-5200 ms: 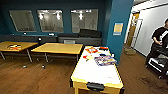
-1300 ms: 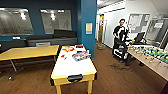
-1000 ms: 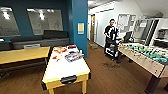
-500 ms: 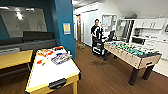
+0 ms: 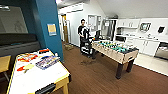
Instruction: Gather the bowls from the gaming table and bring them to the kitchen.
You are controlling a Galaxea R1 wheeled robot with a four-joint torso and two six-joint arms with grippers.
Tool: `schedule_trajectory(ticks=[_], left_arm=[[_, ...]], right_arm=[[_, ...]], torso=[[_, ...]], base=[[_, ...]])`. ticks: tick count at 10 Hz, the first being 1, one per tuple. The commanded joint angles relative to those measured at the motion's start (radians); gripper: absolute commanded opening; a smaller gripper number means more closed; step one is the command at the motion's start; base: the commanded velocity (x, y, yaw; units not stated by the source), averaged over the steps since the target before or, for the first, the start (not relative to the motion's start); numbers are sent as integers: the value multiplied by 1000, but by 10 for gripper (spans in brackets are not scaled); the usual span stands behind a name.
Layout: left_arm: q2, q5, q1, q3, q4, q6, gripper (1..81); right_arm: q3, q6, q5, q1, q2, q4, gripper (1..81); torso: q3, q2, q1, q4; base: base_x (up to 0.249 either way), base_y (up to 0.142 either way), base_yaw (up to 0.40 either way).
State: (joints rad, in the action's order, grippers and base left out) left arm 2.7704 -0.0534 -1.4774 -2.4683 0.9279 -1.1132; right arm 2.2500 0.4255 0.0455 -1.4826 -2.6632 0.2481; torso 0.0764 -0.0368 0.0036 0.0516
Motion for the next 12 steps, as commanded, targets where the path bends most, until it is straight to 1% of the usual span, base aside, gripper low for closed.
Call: schedule_trajectory(ticks=[1,12], left_arm=[[-17,30,44,3,11,7,10],[-17,35,41,3,9,9,10]], right_arm=[[-6,-5,-35,44,21,20,10],[26,-5,-36,40,4,30,10]], torso=[[0,0,0,0],[0,0,0,0]], base=[[0,0,-399],[0,0,-399]])
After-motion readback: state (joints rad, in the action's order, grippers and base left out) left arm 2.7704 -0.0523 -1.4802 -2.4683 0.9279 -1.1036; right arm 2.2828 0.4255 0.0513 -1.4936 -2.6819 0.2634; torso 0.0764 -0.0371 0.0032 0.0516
